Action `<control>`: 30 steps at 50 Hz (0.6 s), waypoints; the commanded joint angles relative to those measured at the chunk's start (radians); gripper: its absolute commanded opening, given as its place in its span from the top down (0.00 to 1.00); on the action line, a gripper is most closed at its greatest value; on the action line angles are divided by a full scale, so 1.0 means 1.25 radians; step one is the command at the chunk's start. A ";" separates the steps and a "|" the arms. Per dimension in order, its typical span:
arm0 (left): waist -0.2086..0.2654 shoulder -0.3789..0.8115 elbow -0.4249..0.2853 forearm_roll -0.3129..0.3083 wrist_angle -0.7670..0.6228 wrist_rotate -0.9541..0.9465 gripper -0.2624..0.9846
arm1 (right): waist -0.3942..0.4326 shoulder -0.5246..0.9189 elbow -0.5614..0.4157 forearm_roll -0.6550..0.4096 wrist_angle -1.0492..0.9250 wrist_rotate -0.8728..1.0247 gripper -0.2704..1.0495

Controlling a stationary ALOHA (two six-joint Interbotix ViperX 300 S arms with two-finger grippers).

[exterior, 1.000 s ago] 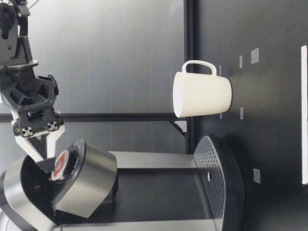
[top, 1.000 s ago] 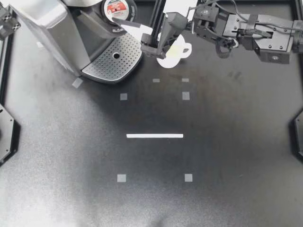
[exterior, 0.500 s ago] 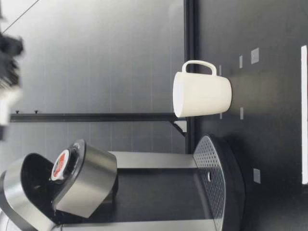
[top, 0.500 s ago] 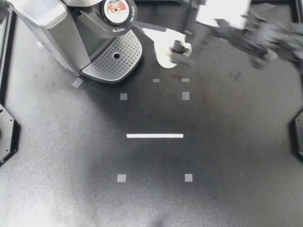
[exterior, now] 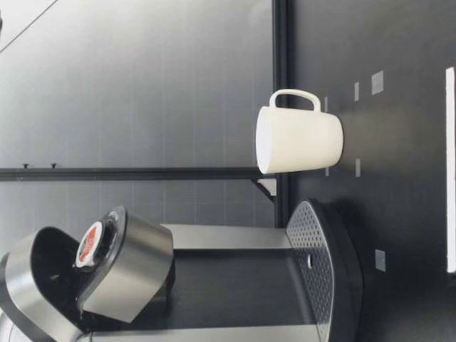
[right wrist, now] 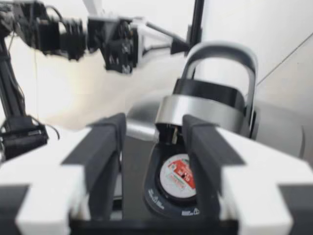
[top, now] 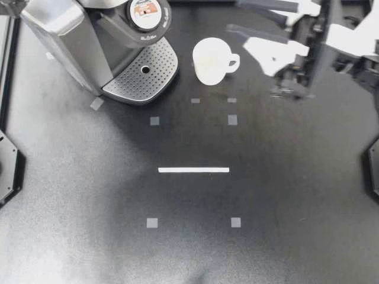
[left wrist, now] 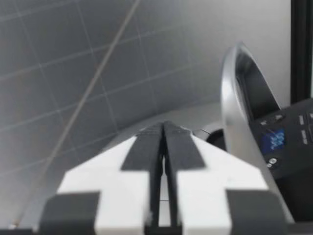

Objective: Place the coffee capsule inside the capsule container, then place the cup onto the center of the cup tray.

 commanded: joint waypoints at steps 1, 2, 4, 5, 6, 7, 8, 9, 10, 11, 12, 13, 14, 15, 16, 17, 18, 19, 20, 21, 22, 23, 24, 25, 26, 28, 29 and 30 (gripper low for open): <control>0.012 0.016 -0.010 0.006 -0.025 -0.016 0.75 | 0.004 -0.026 -0.002 0.001 -0.012 0.002 0.40; 0.012 0.018 -0.010 0.006 -0.029 -0.021 0.75 | 0.004 -0.028 -0.001 0.002 -0.012 0.002 0.40; 0.012 0.023 -0.012 0.006 -0.039 -0.032 0.75 | 0.004 -0.033 0.001 0.001 -0.012 0.002 0.40; 0.012 0.026 -0.013 0.006 -0.044 -0.036 0.75 | 0.004 -0.036 0.004 0.001 -0.012 0.002 0.40; 0.011 0.027 -0.013 0.006 -0.052 -0.038 0.75 | 0.004 -0.038 0.005 0.002 -0.013 0.002 0.40; 0.012 0.029 -0.015 0.006 -0.058 -0.040 0.75 | 0.004 -0.040 0.006 0.001 -0.013 0.002 0.40; 0.011 0.031 -0.016 0.006 -0.064 -0.042 0.75 | 0.004 -0.042 0.007 0.001 -0.013 0.002 0.40; 0.012 0.032 -0.016 0.006 -0.069 -0.043 0.75 | 0.004 -0.044 0.009 0.001 -0.013 0.002 0.40; 0.012 0.033 -0.016 0.006 -0.072 -0.043 0.75 | 0.004 -0.047 0.010 0.001 -0.013 0.002 0.40; 0.012 0.036 -0.017 0.006 -0.076 -0.044 0.75 | 0.004 -0.048 0.011 0.001 -0.013 0.002 0.40; 0.011 0.037 -0.017 0.006 -0.082 -0.045 0.75 | 0.004 -0.050 0.011 0.001 -0.015 0.002 0.40; 0.012 0.037 -0.018 0.006 -0.087 -0.047 0.75 | 0.004 -0.052 0.013 0.001 -0.013 0.002 0.40; 0.012 0.037 -0.020 0.006 -0.096 -0.049 0.75 | 0.002 -0.054 0.013 0.001 -0.013 0.002 0.40; 0.012 0.037 -0.021 0.006 -0.106 -0.050 0.75 | 0.004 -0.056 0.016 0.001 -0.013 0.002 0.40; 0.012 0.037 -0.022 0.006 -0.117 -0.052 0.75 | 0.004 -0.059 0.017 0.001 -0.015 0.002 0.40; 0.012 0.037 -0.023 0.006 -0.129 -0.053 0.75 | 0.004 -0.061 0.020 0.001 -0.013 0.002 0.40; 0.011 0.036 -0.026 0.006 -0.141 -0.055 0.75 | 0.002 -0.063 0.021 0.001 -0.013 0.002 0.40; 0.011 0.036 -0.027 0.006 -0.156 -0.058 0.75 | 0.002 -0.065 0.022 0.001 -0.015 0.002 0.40; 0.012 0.036 -0.029 0.006 -0.171 -0.059 0.75 | 0.004 -0.066 0.023 0.001 -0.015 0.002 0.40; 0.012 0.036 -0.032 0.006 -0.184 -0.061 0.75 | 0.004 -0.067 0.026 0.001 -0.016 0.002 0.40; 0.012 0.034 -0.033 0.006 -0.200 -0.065 0.75 | 0.002 -0.070 0.027 0.001 -0.016 0.002 0.40; 0.012 0.033 -0.034 0.005 -0.215 -0.069 0.75 | 0.004 -0.072 0.028 0.001 -0.017 0.002 0.40; 0.011 0.033 -0.037 0.006 -0.233 -0.071 0.75 | 0.004 -0.074 0.029 0.001 -0.018 0.002 0.40; 0.012 0.032 -0.038 0.006 -0.254 -0.075 0.75 | 0.004 -0.076 0.032 0.001 -0.018 0.002 0.40; 0.012 0.031 -0.040 0.006 -0.276 -0.080 0.75 | 0.004 -0.077 0.033 0.001 -0.020 0.002 0.40; 0.011 0.031 -0.043 0.006 -0.318 -0.088 0.75 | 0.004 -0.082 0.037 0.001 -0.021 0.002 0.40; 0.012 0.029 -0.045 0.006 -0.334 -0.092 0.75 | 0.004 -0.083 0.038 0.001 -0.022 0.002 0.40; 0.011 0.031 -0.047 0.006 -0.350 -0.096 0.75 | 0.004 -0.086 0.040 0.001 -0.022 0.002 0.40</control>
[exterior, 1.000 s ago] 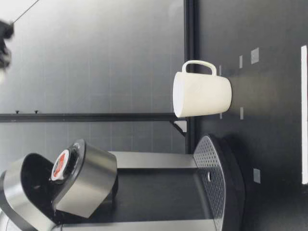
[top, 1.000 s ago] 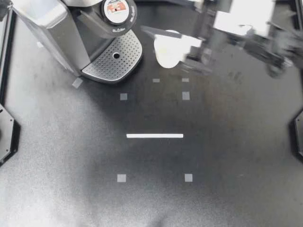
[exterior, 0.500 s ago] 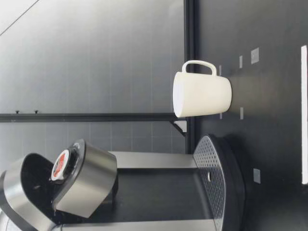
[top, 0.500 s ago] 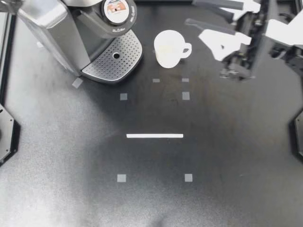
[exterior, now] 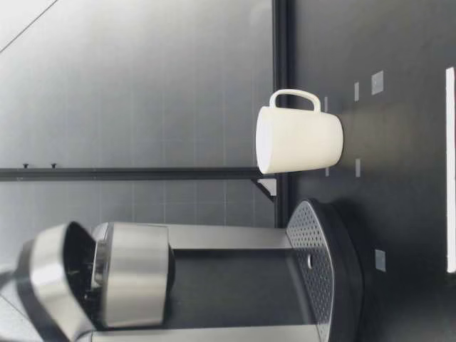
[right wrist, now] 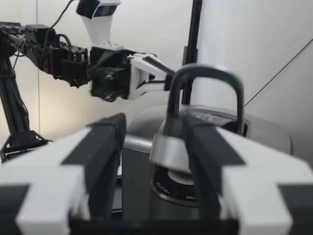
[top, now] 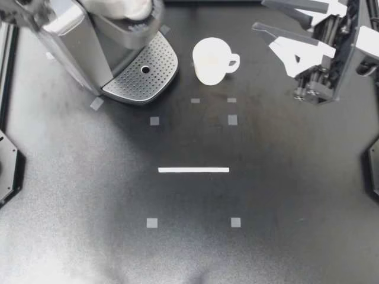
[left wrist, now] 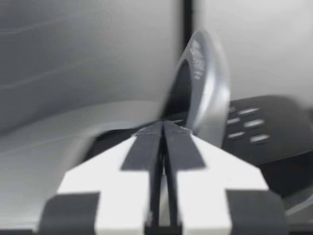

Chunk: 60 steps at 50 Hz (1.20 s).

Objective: Place the coffee capsule inside the capsule container, then place the cup onto the center of the cup tray.

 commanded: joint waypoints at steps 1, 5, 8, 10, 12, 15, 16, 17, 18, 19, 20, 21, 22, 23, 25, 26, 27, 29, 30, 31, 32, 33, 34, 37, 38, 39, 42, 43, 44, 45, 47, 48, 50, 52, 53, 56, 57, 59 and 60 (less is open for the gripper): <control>-0.001 -0.005 -0.028 0.004 -0.066 -0.010 0.75 | 0.004 -0.017 -0.004 0.001 -0.011 0.001 0.40; -0.001 0.002 -0.037 0.004 -0.101 -0.017 0.75 | 0.004 -0.021 -0.001 0.000 -0.016 0.001 0.40; -0.002 0.010 -0.045 0.004 -0.120 -0.021 0.75 | 0.004 -0.022 -0.002 0.000 -0.017 0.001 0.40; -0.002 0.017 -0.052 0.004 -0.129 -0.025 0.75 | 0.004 -0.021 -0.002 0.000 -0.017 0.001 0.40; -0.004 0.026 -0.059 0.002 -0.142 -0.029 0.75 | 0.004 -0.020 -0.002 0.000 -0.017 0.002 0.40; -0.004 0.040 -0.069 0.004 -0.164 -0.034 0.75 | 0.004 -0.018 -0.001 0.000 -0.018 0.004 0.40; -0.004 0.045 -0.071 0.002 -0.173 -0.036 0.75 | 0.004 -0.020 0.000 0.000 -0.018 0.006 0.40; -0.004 0.052 -0.075 0.002 -0.183 -0.037 0.75 | 0.004 -0.020 0.000 0.000 -0.018 0.009 0.40; -0.006 0.058 -0.076 0.004 -0.189 -0.037 0.75 | 0.004 -0.021 0.001 0.000 -0.017 0.010 0.40; -0.007 0.064 -0.079 0.002 -0.194 -0.037 0.75 | 0.004 -0.021 0.001 0.000 -0.017 0.011 0.40; -0.010 0.069 -0.081 0.004 -0.198 -0.037 0.75 | 0.004 -0.021 0.002 0.000 -0.018 0.013 0.40; -0.013 0.075 -0.082 0.002 -0.200 -0.038 0.75 | 0.004 -0.022 0.004 -0.001 -0.018 0.017 0.40; -0.016 0.080 -0.083 0.002 -0.201 -0.038 0.75 | 0.004 -0.022 0.004 -0.001 -0.017 0.018 0.40; -0.020 0.085 -0.085 0.002 -0.200 -0.037 0.75 | 0.004 -0.022 0.004 -0.001 -0.018 0.020 0.40; -0.028 0.093 -0.086 0.002 -0.200 -0.034 0.75 | 0.002 -0.023 0.006 -0.001 -0.018 0.021 0.40; -0.032 0.098 -0.087 0.002 -0.199 -0.034 0.75 | 0.004 -0.023 0.006 -0.001 -0.018 0.022 0.40; -0.037 0.102 -0.088 0.002 -0.199 -0.034 0.75 | 0.004 -0.023 0.007 -0.001 -0.018 0.022 0.40; -0.044 0.108 -0.088 0.002 -0.199 -0.034 0.75 | 0.004 -0.023 0.007 -0.001 -0.018 0.022 0.40; -0.049 0.112 -0.088 0.002 -0.199 -0.034 0.75 | 0.004 -0.023 0.007 -0.001 -0.017 0.022 0.40; -0.052 0.114 -0.087 0.001 -0.199 -0.034 0.75 | 0.002 -0.023 0.007 -0.001 -0.017 0.022 0.40; -0.055 0.118 -0.086 0.001 -0.198 -0.036 0.75 | 0.004 -0.023 0.007 -0.001 -0.018 0.023 0.40; -0.056 0.120 -0.086 0.000 -0.199 -0.036 0.75 | 0.004 -0.025 0.007 -0.001 -0.018 0.023 0.40; -0.059 0.124 -0.085 -0.001 -0.198 -0.036 0.75 | 0.004 -0.025 0.007 -0.002 -0.017 0.023 0.40; -0.061 0.133 -0.083 -0.006 -0.198 -0.038 0.75 | 0.004 -0.026 0.007 -0.002 -0.018 0.023 0.40; -0.061 0.135 -0.083 -0.009 -0.198 -0.037 0.75 | 0.004 -0.027 0.007 -0.002 -0.018 0.023 0.40; -0.061 0.136 -0.082 -0.011 -0.198 -0.037 0.75 | 0.004 -0.027 0.007 -0.001 -0.018 0.025 0.40; -0.064 0.141 -0.081 -0.018 -0.198 -0.037 0.75 | 0.004 -0.029 0.010 -0.002 -0.017 0.025 0.40; -0.064 0.142 -0.081 -0.020 -0.198 -0.037 0.75 | 0.004 -0.029 0.010 -0.002 -0.017 0.025 0.40; -0.065 0.145 -0.080 -0.021 -0.198 -0.037 0.75 | 0.004 -0.031 0.011 -0.002 -0.017 0.025 0.40; -0.065 0.146 -0.080 -0.023 -0.198 -0.037 0.75 | 0.004 -0.031 0.012 -0.002 -0.018 0.026 0.40; -0.066 0.150 -0.079 -0.026 -0.198 -0.037 0.75 | 0.004 -0.032 0.012 -0.002 -0.018 0.027 0.40; -0.066 0.150 -0.077 -0.027 -0.198 -0.037 0.75 | 0.002 -0.032 0.012 -0.002 -0.017 0.028 0.40; -0.065 0.153 -0.076 -0.029 -0.198 -0.037 0.75 | 0.004 -0.033 0.013 -0.002 -0.018 0.031 0.40; -0.065 0.156 -0.077 -0.029 -0.198 -0.037 0.75 | 0.004 -0.034 0.013 -0.002 -0.017 0.033 0.40; -0.066 0.157 -0.077 -0.029 -0.198 -0.036 0.75 | 0.004 -0.034 0.013 -0.002 -0.017 0.033 0.40; -0.066 0.161 -0.080 -0.029 -0.198 -0.036 0.75 | 0.004 -0.034 0.013 -0.002 -0.016 0.033 0.40; -0.066 0.162 -0.080 -0.029 -0.198 -0.036 0.75 | 0.004 -0.034 0.013 -0.004 -0.016 0.033 0.40; -0.066 0.164 -0.082 -0.029 -0.198 -0.034 0.75 | 0.004 -0.034 0.013 -0.004 -0.013 0.033 0.40; -0.065 0.166 -0.083 -0.029 -0.196 -0.034 0.75 | 0.004 -0.034 0.013 -0.002 -0.013 0.033 0.40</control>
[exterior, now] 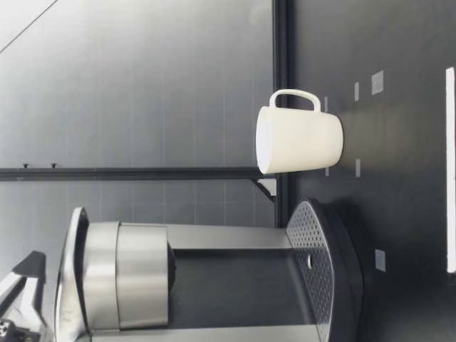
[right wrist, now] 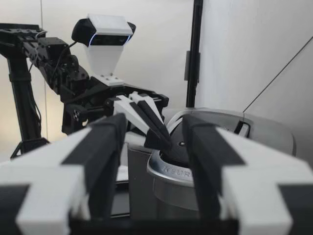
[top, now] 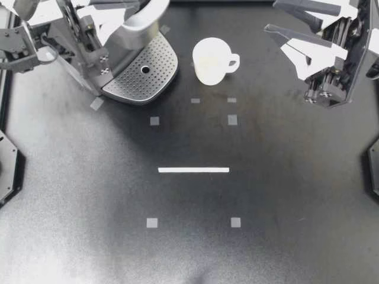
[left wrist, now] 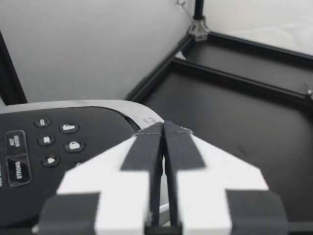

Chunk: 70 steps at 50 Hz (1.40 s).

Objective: Place the coffee capsule inside the capsule container, then place the cup onto the center of the cup tray.

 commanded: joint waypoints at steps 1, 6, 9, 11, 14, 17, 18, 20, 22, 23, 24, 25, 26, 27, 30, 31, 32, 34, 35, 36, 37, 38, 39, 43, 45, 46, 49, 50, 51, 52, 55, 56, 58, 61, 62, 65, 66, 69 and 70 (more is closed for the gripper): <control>-0.002 -0.001 -0.020 -0.001 0.005 0.001 0.75 | 0.004 -0.010 -0.009 -0.001 -0.004 0.001 0.40; -0.002 -0.004 -0.036 0.002 0.032 0.010 0.75 | 0.004 -0.011 -0.010 -0.001 0.004 -0.001 0.40; -0.002 -0.009 -0.052 0.010 0.052 0.020 0.75 | 0.004 -0.011 -0.015 -0.001 0.018 -0.004 0.40; -0.002 -0.011 -0.066 0.016 0.075 0.039 0.75 | 0.002 -0.011 -0.018 0.000 0.037 -0.006 0.40; -0.002 -0.011 -0.082 0.020 0.118 0.079 0.75 | 0.001 -0.011 -0.037 -0.001 0.092 -0.017 0.40; -0.002 -0.011 -0.097 0.018 0.174 0.128 0.75 | -0.004 -0.007 -0.058 -0.002 0.158 -0.032 0.40; -0.002 -0.011 -0.101 0.016 0.194 0.145 0.75 | -0.004 -0.005 -0.065 -0.002 0.183 -0.039 0.40; -0.002 -0.009 -0.110 0.009 0.226 0.180 0.75 | -0.009 -0.002 -0.083 -0.002 0.234 -0.053 0.40; -0.004 -0.010 -0.118 -0.009 0.255 0.216 0.75 | -0.017 0.001 -0.103 -0.002 0.288 -0.065 0.40; -0.005 -0.010 -0.123 -0.021 0.269 0.234 0.75 | -0.021 0.002 -0.113 -0.002 0.315 -0.071 0.40; -0.006 -0.011 -0.129 -0.037 0.281 0.253 0.75 | -0.027 0.005 -0.123 -0.002 0.344 -0.077 0.40; -0.006 -0.011 -0.134 -0.053 0.291 0.272 0.75 | -0.033 0.006 -0.134 -0.002 0.373 -0.082 0.40; -0.007 -0.011 -0.137 -0.071 0.301 0.293 0.75 | -0.039 0.007 -0.144 -0.002 0.404 -0.086 0.40; -0.010 -0.012 -0.144 -0.101 0.317 0.328 0.75 | -0.048 0.010 -0.156 -0.002 0.433 -0.091 0.40; -0.020 -0.013 -0.156 -0.168 0.350 0.407 0.75 | -0.076 0.025 -0.201 -0.005 0.552 -0.102 0.40; -0.022 -0.013 -0.161 -0.191 0.364 0.436 0.75 | -0.083 0.032 -0.216 -0.007 0.588 -0.106 0.40; -0.026 -0.013 -0.166 -0.217 0.380 0.465 0.75 | -0.092 0.039 -0.231 -0.010 0.626 -0.109 0.40; -0.034 -0.013 -0.178 -0.272 0.420 0.524 0.75 | -0.107 0.058 -0.263 -0.020 0.704 -0.119 0.40; -0.038 -0.012 -0.184 -0.301 0.439 0.553 0.75 | -0.113 0.067 -0.280 -0.025 0.741 -0.124 0.40; -0.042 -0.013 -0.190 -0.326 0.459 0.582 0.75 | -0.119 0.079 -0.295 -0.031 0.778 -0.130 0.40; -0.045 -0.013 -0.196 -0.352 0.479 0.609 0.75 | -0.125 0.090 -0.310 -0.034 0.814 -0.136 0.40; -0.048 -0.013 -0.205 -0.378 0.497 0.634 0.75 | -0.131 0.103 -0.325 -0.039 0.848 -0.142 0.40; -0.052 -0.015 -0.212 -0.404 0.515 0.659 0.75 | -0.137 0.114 -0.340 -0.042 0.882 -0.151 0.40; -0.061 -0.020 -0.238 -0.502 0.569 0.739 0.75 | -0.161 0.162 -0.391 -0.043 1.008 -0.198 0.40; -0.066 -0.023 -0.250 -0.558 0.590 0.776 0.75 | -0.171 0.185 -0.411 -0.038 1.066 -0.227 0.40; -0.067 -0.025 -0.255 -0.580 0.595 0.788 0.75 | -0.175 0.196 -0.422 -0.032 1.091 -0.243 0.40; -0.070 -0.032 -0.265 -0.632 0.606 0.816 0.75 | -0.194 0.231 -0.448 0.011 1.162 -0.301 0.40; -0.071 -0.036 -0.266 -0.645 0.609 0.825 0.75 | -0.201 0.239 -0.455 0.029 1.174 -0.317 0.40; -0.071 -0.039 -0.268 -0.659 0.609 0.831 0.75 | -0.209 0.249 -0.459 0.049 1.187 -0.334 0.40; -0.072 -0.042 -0.268 -0.670 0.609 0.838 0.75 | -0.217 0.256 -0.464 0.070 1.195 -0.353 0.40; -0.072 -0.056 -0.264 -0.690 0.609 0.848 0.75 | -0.248 0.276 -0.472 0.136 1.217 -0.411 0.40; -0.072 -0.061 -0.259 -0.693 0.609 0.849 0.75 | -0.260 0.283 -0.474 0.158 1.225 -0.431 0.40; -0.072 -0.070 -0.255 -0.697 0.609 0.850 0.75 | -0.282 0.295 -0.474 0.202 1.233 -0.471 0.40; -0.072 -0.081 -0.244 -0.701 0.606 0.850 0.75 | -0.317 0.310 -0.468 0.259 1.233 -0.529 0.40; -0.072 -0.086 -0.241 -0.701 0.605 0.850 0.75 | -0.326 0.315 -0.465 0.272 1.233 -0.546 0.40; -0.071 -0.098 -0.228 -0.706 0.600 0.849 0.75 | -0.351 0.336 -0.452 0.303 1.216 -0.590 0.40; -0.072 -0.102 -0.226 -0.706 0.598 0.849 0.75 | -0.355 0.341 -0.447 0.308 1.209 -0.601 0.39; -0.072 -0.110 -0.216 -0.706 0.590 0.848 0.75 | -0.360 0.358 -0.430 0.310 1.181 -0.622 0.39; -0.072 -0.113 -0.215 -0.706 0.588 0.848 0.75 | -0.360 0.364 -0.423 0.310 1.168 -0.627 0.38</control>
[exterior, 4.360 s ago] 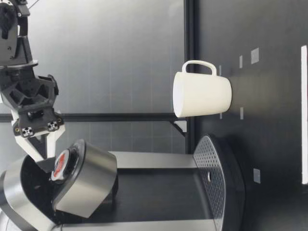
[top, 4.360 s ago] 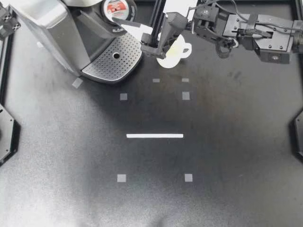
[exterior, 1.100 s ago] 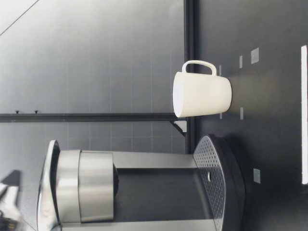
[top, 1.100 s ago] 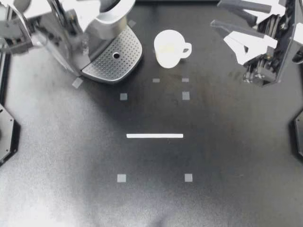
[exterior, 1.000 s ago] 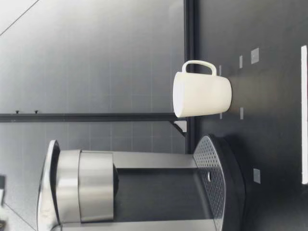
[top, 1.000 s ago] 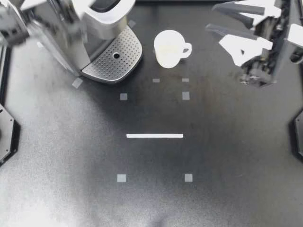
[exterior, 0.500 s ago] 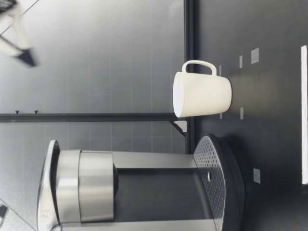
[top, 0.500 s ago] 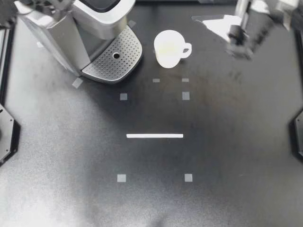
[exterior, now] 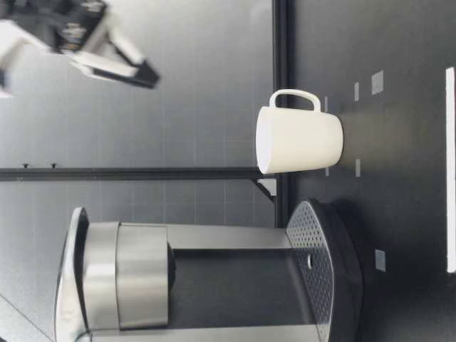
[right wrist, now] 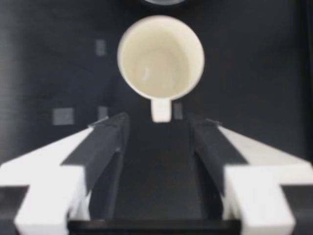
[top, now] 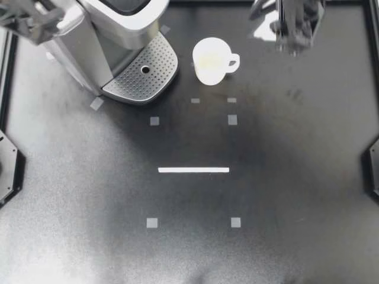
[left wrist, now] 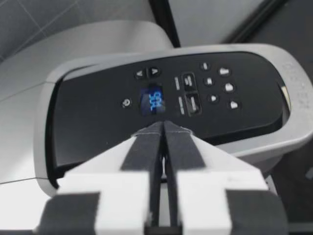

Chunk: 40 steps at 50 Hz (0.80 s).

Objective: Place the coffee capsule inside the capsule container, then place the cup onto the center of the cup tray.

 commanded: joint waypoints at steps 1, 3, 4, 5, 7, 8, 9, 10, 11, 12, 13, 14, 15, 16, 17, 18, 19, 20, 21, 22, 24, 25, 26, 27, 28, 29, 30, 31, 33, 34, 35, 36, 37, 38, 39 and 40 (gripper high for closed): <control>-0.002 -0.020 -0.001 0.001 -0.016 -0.004 0.75 | -0.006 0.010 0.010 0.009 -0.042 -0.020 0.37; -0.002 -0.025 0.004 0.001 -0.021 -0.004 0.75 | -0.006 0.021 0.021 0.009 -0.065 -0.028 0.36; -0.002 -0.027 0.005 0.001 -0.025 -0.004 0.75 | -0.006 0.027 0.026 0.009 -0.072 -0.031 0.35; -0.002 -0.031 0.006 0.001 -0.027 -0.005 0.75 | -0.006 0.032 0.031 0.009 -0.080 -0.033 0.34; -0.002 -0.034 0.010 0.001 -0.033 -0.004 0.75 | -0.006 0.044 0.038 0.009 -0.094 -0.038 0.31; -0.001 -0.037 0.011 0.001 -0.038 -0.005 0.75 | -0.005 0.050 0.040 0.010 -0.099 -0.039 0.30; -0.002 -0.039 0.012 0.001 -0.039 -0.005 0.75 | -0.006 0.055 0.044 0.010 -0.103 -0.039 0.29; -0.002 -0.040 0.012 0.001 -0.042 -0.004 0.75 | -0.006 0.063 0.048 0.010 -0.108 -0.042 0.28; -0.002 -0.042 0.013 0.001 -0.043 -0.004 0.75 | -0.005 0.067 0.049 0.010 -0.112 -0.042 0.27; -0.002 -0.043 0.013 0.001 -0.045 -0.004 0.75 | -0.006 0.072 0.050 0.011 -0.113 -0.042 0.27; -0.002 -0.044 0.013 0.001 -0.047 -0.004 0.75 | -0.006 0.076 0.050 0.012 -0.113 -0.042 0.26; -0.002 -0.044 0.013 0.001 -0.048 -0.004 0.75 | -0.005 0.081 0.050 0.013 -0.114 -0.042 0.26; -0.002 -0.044 0.015 0.001 -0.049 -0.004 0.75 | -0.005 0.086 0.050 0.013 -0.114 -0.042 0.26; -0.001 -0.044 0.015 0.001 -0.050 -0.004 0.75 | -0.005 0.090 0.050 0.015 -0.115 -0.042 0.26; -0.002 -0.044 0.015 0.001 -0.052 -0.004 0.75 | -0.005 0.094 0.050 0.016 -0.117 -0.042 0.26; -0.002 -0.044 0.015 0.001 -0.053 -0.004 0.75 | -0.005 0.097 0.050 0.016 -0.119 -0.042 0.26; -0.002 -0.043 0.016 0.002 -0.054 -0.004 0.75 | -0.005 0.101 0.050 0.016 -0.120 -0.043 0.26; -0.002 -0.043 0.016 0.004 -0.055 -0.002 0.75 | -0.005 0.103 0.050 0.016 -0.123 -0.043 0.26; -0.002 -0.043 0.017 0.004 -0.055 -0.002 0.75 | -0.005 0.107 0.050 0.016 -0.125 -0.043 0.26; -0.002 -0.043 0.017 0.004 -0.056 -0.002 0.75 | -0.005 0.108 0.050 0.017 -0.128 -0.043 0.26; -0.001 -0.042 0.018 0.004 -0.059 -0.002 0.75 | -0.005 0.110 0.050 0.017 -0.133 -0.043 0.26; -0.002 -0.043 0.020 0.005 -0.060 -0.002 0.75 | -0.005 0.112 0.050 0.018 -0.136 -0.043 0.26; -0.002 -0.042 0.020 0.005 -0.061 -0.002 0.75 | -0.005 0.114 0.050 0.021 -0.140 -0.043 0.26; -0.002 -0.042 0.021 0.006 -0.061 -0.002 0.75 | -0.005 0.115 0.050 0.022 -0.142 -0.043 0.26; -0.002 -0.043 0.021 0.006 -0.061 -0.002 0.75 | -0.005 0.117 0.050 0.023 -0.144 -0.043 0.26; -0.002 -0.043 0.022 0.007 -0.063 -0.002 0.75 | -0.005 0.118 0.050 0.026 -0.144 -0.044 0.26; -0.002 -0.043 0.022 0.007 -0.061 -0.002 0.75 | -0.005 0.120 0.050 0.026 -0.145 -0.044 0.26; -0.002 -0.043 0.023 0.007 -0.061 -0.002 0.75 | -0.005 0.121 0.050 0.026 -0.146 -0.044 0.26; -0.001 -0.042 0.023 0.010 -0.061 -0.002 0.75 | -0.005 0.126 0.050 0.028 -0.147 -0.044 0.26; -0.001 -0.043 0.023 0.010 -0.061 -0.002 0.75 | -0.005 0.129 0.050 0.029 -0.148 -0.045 0.26; -0.002 -0.043 0.025 0.010 -0.061 -0.002 0.75 | -0.004 0.131 0.050 0.031 -0.150 -0.045 0.26; -0.002 -0.043 0.025 0.010 -0.061 -0.002 0.75 | -0.004 0.134 0.050 0.033 -0.150 -0.045 0.26; -0.002 -0.043 0.025 0.011 -0.061 -0.002 0.75 | -0.004 0.135 0.050 0.037 -0.151 -0.045 0.26; -0.001 -0.044 0.026 0.011 -0.063 -0.002 0.75 | -0.004 0.137 0.050 0.040 -0.151 -0.047 0.26; -0.002 -0.044 0.026 0.011 -0.063 -0.002 0.75 | -0.004 0.139 0.050 0.043 -0.151 -0.047 0.26; -0.002 -0.044 0.026 0.011 -0.061 -0.002 0.75 | -0.004 0.142 0.052 0.049 -0.151 -0.049 0.26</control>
